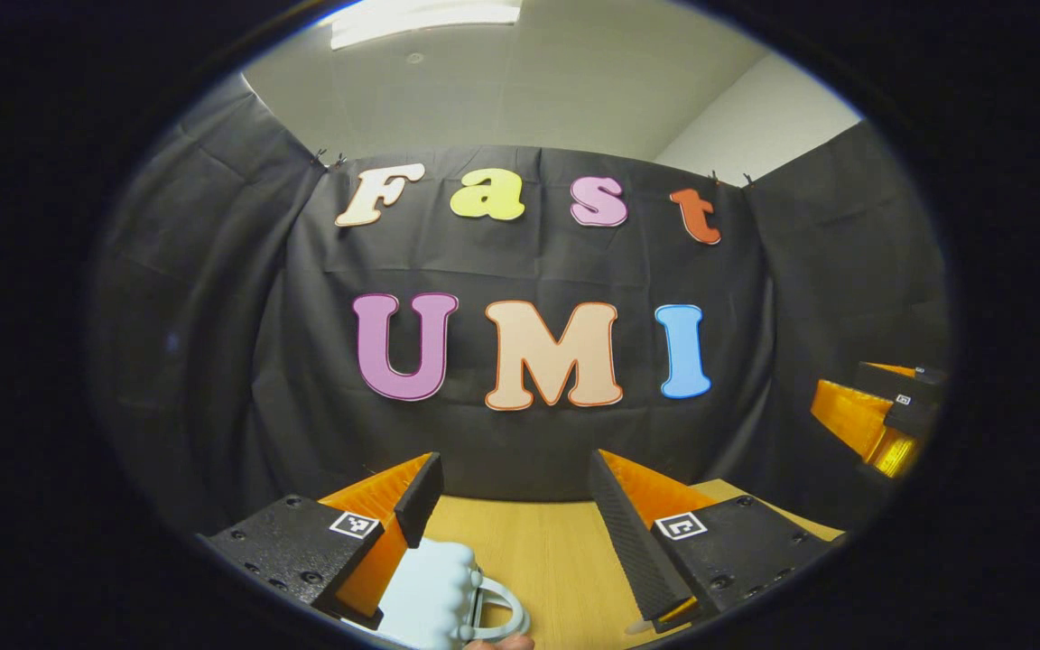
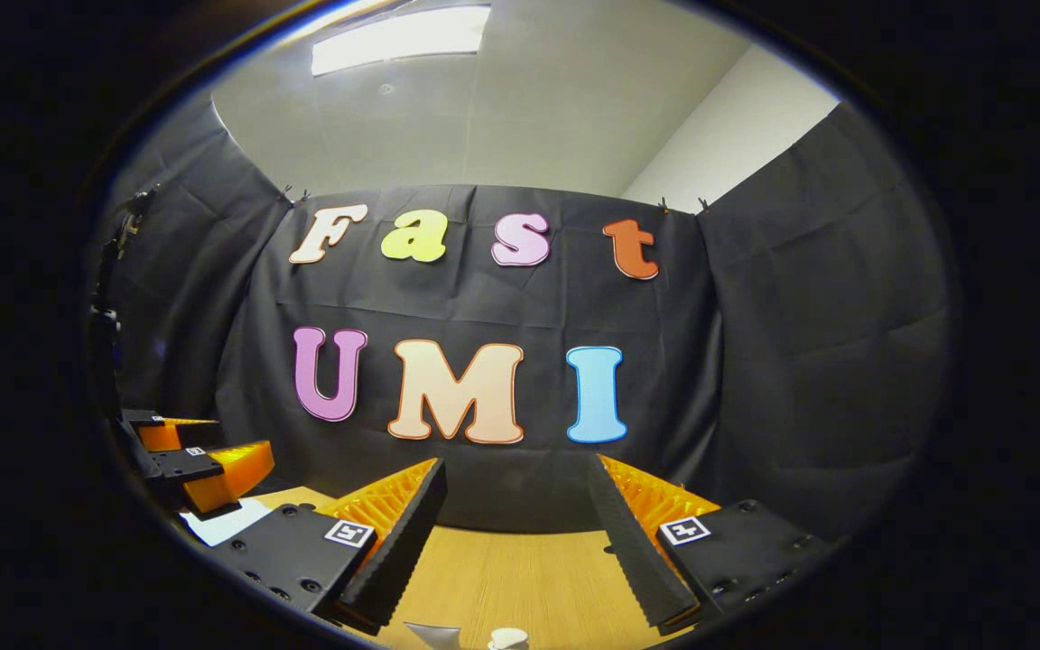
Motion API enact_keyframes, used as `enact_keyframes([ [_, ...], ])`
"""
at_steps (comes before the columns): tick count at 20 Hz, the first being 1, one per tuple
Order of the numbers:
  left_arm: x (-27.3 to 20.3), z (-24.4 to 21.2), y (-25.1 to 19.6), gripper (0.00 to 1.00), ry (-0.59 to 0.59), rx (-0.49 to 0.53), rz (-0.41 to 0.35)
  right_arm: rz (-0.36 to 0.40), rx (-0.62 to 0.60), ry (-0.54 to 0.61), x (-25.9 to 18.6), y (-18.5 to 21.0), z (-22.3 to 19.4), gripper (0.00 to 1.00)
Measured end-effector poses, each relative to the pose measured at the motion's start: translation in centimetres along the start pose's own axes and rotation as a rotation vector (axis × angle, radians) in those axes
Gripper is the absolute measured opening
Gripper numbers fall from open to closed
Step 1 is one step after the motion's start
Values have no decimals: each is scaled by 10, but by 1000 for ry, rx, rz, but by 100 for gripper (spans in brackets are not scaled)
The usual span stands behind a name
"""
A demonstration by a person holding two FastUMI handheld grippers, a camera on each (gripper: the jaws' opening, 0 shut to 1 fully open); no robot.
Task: First open the suitcase, pack the skin care products into it, and then close the suitcase.
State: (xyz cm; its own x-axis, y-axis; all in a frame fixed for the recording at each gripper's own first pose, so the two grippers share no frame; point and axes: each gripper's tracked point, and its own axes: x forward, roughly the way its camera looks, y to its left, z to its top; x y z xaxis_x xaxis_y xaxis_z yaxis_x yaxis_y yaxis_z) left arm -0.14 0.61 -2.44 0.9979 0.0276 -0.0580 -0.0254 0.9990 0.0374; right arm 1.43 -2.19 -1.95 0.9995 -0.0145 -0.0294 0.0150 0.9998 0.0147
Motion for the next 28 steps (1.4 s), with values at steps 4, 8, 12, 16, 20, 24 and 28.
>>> enact_keyframes([
  [4, -2, -32, -4, 95, 76, 36, 14, 45, 15, 9, 2, -1, -7, 98],
  [8, -8, -76, 0, 95, 204, 92, 57, 139, 39, 52, 7, 6, -28, 98],
  [12, -4, -123, -6, 94, 303, 104, 29, 106, 29, 73, 13, -4, -32, 98],
  [16, -2, -180, -10, 94, 453, 114, 2, 67, -2, 93, 8, -4, -37, 98],
  [20, 1, -229, -7, 97, 612, 83, 17, 55, -44, 128, 5, -6, -47, 98],
  [24, 3, -262, -5, 98, 724, 99, 32, 58, -58, 134, 6, -6, -48, 98],
  [28, 7, -290, -6, 97, 829, 113, 38, 44, -64, 152, 11, -13, -56, 98],
])
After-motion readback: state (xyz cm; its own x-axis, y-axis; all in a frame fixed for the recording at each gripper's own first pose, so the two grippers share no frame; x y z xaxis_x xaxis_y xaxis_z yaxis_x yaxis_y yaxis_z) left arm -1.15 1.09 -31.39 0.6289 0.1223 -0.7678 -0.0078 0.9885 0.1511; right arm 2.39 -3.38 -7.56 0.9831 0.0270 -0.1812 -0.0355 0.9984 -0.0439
